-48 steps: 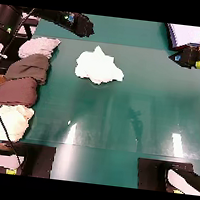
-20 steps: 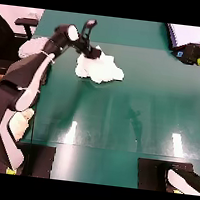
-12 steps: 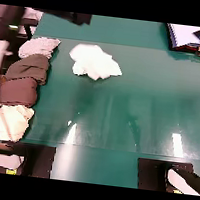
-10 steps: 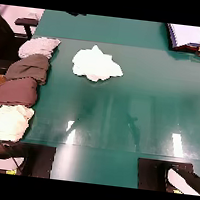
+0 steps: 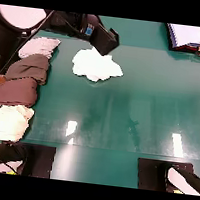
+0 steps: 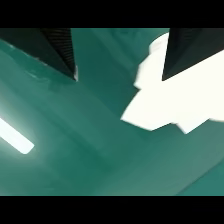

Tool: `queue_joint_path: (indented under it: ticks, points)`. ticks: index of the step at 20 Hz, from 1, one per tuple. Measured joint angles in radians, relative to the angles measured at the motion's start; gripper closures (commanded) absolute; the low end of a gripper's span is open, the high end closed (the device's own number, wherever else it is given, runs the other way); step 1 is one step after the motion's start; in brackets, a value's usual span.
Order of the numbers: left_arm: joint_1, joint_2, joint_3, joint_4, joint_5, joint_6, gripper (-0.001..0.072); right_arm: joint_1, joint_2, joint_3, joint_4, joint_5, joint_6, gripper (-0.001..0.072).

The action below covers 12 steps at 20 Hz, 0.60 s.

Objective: Fold the shirts.

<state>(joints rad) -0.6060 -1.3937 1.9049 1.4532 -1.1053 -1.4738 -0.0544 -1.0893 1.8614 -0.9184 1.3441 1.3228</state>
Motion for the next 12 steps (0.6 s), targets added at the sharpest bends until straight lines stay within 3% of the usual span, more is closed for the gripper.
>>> queue_joint_path:
  ticks: [6,12]
  points:
    - [0.265,-0.212,-0.021,-0.018,-0.001,-0.144,0.0083,-0.010,0.000,-0.081,0.001,0.019,0.000,0.0698]
    - [0.411,-0.469,-0.024,-0.208,-0.003,-0.173,0.0084,-0.011,0.000,-0.227,0.002,-0.015,0.000,0.0698]
